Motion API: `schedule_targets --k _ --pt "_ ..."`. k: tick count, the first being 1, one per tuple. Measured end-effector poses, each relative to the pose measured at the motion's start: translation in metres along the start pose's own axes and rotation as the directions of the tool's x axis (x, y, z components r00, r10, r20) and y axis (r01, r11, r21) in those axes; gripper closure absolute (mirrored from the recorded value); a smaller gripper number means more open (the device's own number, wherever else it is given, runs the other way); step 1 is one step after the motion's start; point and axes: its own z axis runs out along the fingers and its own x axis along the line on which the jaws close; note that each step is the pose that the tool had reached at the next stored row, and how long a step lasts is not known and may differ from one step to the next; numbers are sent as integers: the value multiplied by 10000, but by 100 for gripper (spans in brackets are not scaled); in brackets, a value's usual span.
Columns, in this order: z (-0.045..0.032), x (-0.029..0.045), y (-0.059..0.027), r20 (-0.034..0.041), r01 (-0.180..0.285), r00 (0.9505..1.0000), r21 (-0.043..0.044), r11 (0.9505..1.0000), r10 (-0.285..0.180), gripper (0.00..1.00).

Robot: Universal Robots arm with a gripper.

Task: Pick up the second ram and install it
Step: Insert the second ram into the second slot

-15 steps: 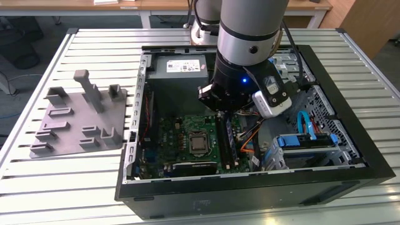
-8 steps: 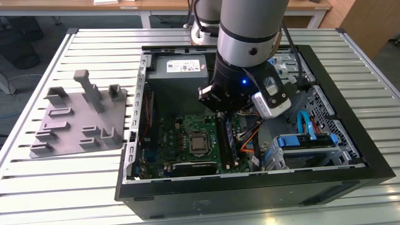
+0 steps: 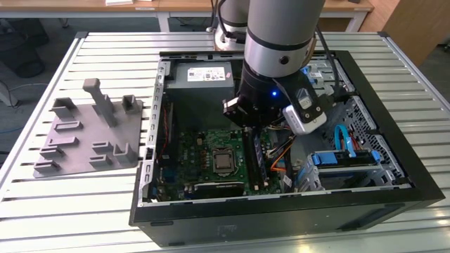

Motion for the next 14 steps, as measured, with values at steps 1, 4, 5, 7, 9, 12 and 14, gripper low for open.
schedule_targets --k 1,4,5,7,9,12,14 --pt "3 0 0 0 0 10000 1 10000 0 86" --pt "13 0 -1 0 0 10000 1 10000 0 86" --pt "16 0 -1 0 0 10000 0 10000 0 86" --pt "22 0 -1 0 0 10000 1 10000 0 86" --pt "27 0 -1 0 0 10000 1 10000 0 86" --pt "34 1 -2 0 0 10000 0 10000 0 86" --pt "38 0 -2 0 0 10000 0 10000 0 86"
